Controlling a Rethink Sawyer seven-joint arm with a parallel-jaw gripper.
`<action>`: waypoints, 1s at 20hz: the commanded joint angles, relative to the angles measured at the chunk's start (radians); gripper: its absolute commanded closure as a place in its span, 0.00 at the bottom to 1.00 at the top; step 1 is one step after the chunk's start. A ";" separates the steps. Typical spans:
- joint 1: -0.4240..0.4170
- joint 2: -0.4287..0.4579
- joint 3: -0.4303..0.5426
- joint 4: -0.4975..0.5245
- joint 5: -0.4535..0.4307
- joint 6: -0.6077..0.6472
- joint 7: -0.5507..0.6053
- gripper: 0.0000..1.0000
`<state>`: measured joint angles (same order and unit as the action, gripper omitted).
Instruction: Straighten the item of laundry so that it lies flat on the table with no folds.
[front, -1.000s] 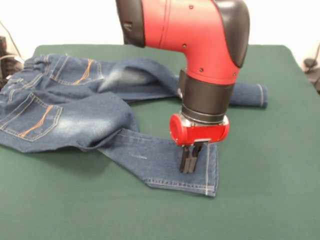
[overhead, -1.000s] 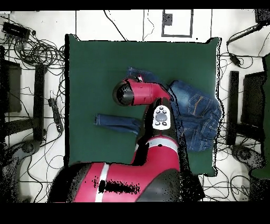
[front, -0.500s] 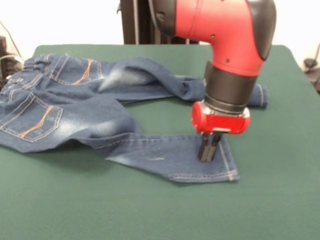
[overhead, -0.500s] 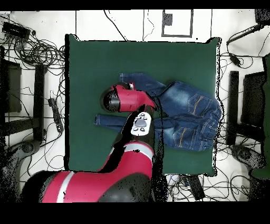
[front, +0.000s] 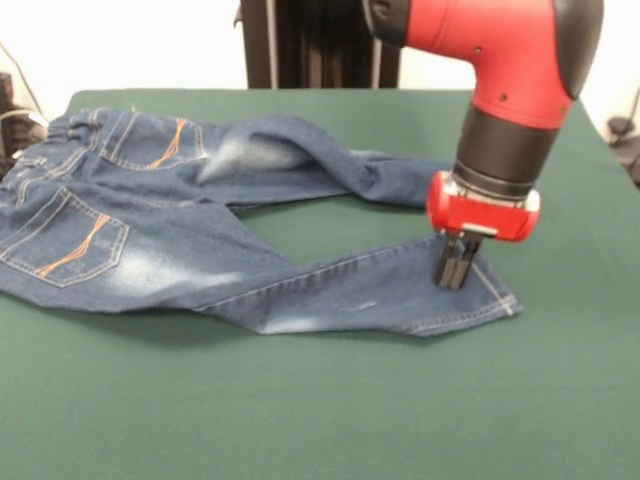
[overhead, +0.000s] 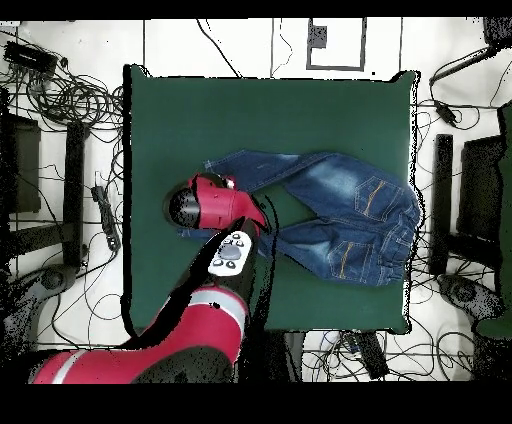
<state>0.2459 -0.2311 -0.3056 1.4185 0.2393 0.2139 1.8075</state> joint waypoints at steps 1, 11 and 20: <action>0.059 0.043 0.069 0.176 0.089 0.155 0.329 1.00; 0.103 0.019 0.063 0.224 0.174 0.155 0.417 1.00; 0.093 0.008 0.077 0.248 0.201 0.122 0.402 1.00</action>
<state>0.3180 -0.2643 -0.3141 1.5416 0.3737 0.2258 1.9192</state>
